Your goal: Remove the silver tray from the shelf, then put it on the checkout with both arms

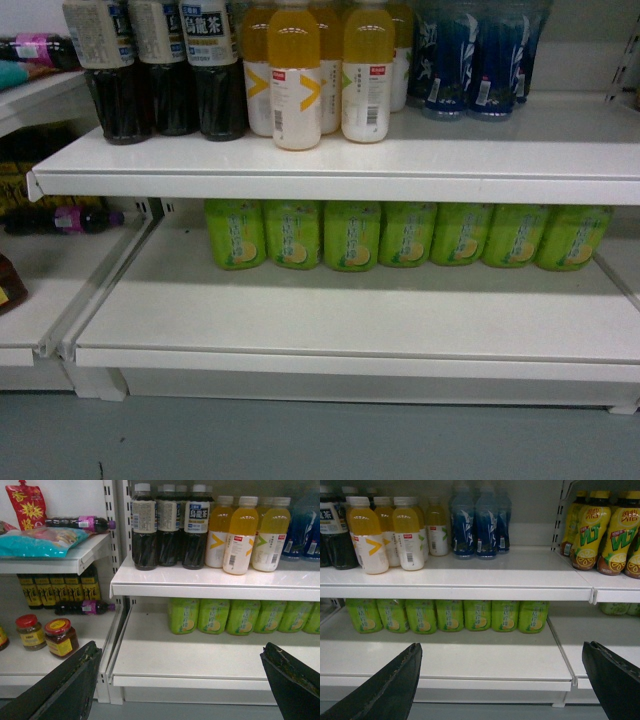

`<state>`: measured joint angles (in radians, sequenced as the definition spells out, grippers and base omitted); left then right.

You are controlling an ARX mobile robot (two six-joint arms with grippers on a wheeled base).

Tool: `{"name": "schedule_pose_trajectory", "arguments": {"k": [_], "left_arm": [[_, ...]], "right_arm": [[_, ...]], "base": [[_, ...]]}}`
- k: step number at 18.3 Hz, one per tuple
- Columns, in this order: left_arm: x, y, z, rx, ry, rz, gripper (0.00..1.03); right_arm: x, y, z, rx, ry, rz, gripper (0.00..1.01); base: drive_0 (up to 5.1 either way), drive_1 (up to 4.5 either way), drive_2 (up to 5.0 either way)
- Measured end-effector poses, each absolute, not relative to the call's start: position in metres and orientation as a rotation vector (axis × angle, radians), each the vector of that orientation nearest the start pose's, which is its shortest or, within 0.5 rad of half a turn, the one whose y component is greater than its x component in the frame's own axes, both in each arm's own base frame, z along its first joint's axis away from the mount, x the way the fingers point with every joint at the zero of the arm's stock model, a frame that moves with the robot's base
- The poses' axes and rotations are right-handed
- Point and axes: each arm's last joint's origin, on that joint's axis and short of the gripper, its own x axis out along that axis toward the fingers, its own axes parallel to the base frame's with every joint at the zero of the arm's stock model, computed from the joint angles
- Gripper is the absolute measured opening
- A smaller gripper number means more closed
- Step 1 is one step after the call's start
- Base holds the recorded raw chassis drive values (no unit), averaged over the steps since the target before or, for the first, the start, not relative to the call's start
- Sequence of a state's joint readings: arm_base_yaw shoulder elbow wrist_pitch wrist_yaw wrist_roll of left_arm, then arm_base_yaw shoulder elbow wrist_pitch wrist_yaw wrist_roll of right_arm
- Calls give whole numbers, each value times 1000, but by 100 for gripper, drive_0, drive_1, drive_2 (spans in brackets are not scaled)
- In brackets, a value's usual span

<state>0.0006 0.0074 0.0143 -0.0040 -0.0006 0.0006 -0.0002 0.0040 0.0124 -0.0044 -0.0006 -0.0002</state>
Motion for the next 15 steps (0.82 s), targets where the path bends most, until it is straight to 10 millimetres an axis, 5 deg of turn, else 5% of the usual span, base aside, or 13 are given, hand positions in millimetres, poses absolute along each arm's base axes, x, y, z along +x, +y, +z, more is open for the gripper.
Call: {"name": "schedule_pose_trajectory", "arguments": {"k": [15], "left_arm": [[97, 0, 167, 1, -2, -2, 98]], "right_arm": [[97, 0, 167, 0, -3, 0, 98]], "base": [[0, 0, 0]]}}
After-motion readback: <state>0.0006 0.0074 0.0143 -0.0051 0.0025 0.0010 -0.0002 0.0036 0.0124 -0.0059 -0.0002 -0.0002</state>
